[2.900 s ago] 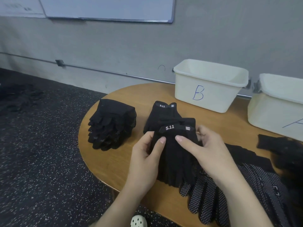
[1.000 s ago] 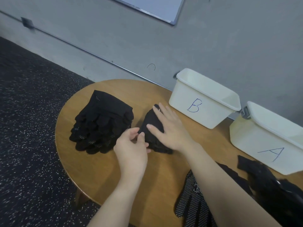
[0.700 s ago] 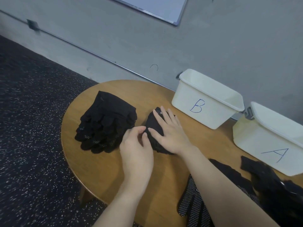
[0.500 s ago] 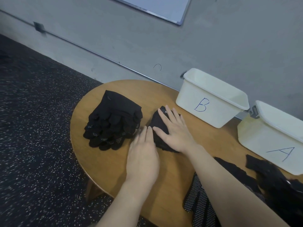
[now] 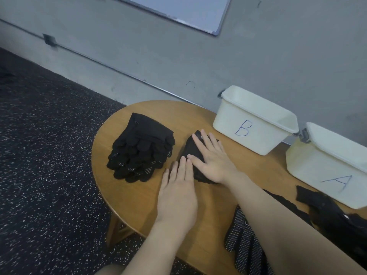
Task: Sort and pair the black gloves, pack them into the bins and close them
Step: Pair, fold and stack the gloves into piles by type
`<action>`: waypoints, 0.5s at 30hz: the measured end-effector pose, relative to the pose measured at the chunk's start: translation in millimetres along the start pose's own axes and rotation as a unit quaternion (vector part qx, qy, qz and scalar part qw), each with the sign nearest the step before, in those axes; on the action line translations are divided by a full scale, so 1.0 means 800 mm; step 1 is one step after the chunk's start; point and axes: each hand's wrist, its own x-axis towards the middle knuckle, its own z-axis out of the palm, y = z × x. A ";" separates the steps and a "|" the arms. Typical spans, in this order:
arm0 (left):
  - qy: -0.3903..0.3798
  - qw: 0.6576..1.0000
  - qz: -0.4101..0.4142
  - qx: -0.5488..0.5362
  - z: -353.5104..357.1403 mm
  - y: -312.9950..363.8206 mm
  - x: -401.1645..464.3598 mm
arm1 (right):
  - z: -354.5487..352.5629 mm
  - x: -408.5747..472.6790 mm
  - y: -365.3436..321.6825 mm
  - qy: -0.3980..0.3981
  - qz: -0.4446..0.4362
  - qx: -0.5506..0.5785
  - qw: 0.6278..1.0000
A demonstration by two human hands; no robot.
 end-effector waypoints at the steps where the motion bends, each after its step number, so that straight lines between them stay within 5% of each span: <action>1: -0.002 1.000 0.001 -0.003 0.000 0.000 -0.001 | -0.005 -0.001 -0.001 -0.017 0.006 -0.014 1.000; 4: -0.002 1.000 0.006 -0.021 -0.004 0.003 -0.007 | -0.033 -0.009 -0.008 -0.052 0.018 -0.030 0.998; 9: 0.037 0.998 0.038 -0.043 0.001 0.018 -0.029 | -0.107 -0.069 0.006 0.022 0.023 -0.002 0.999; 15: 0.014 0.983 0.148 -0.103 0.016 0.065 -0.058 | -0.186 -0.187 0.093 -0.059 0.141 -0.037 0.988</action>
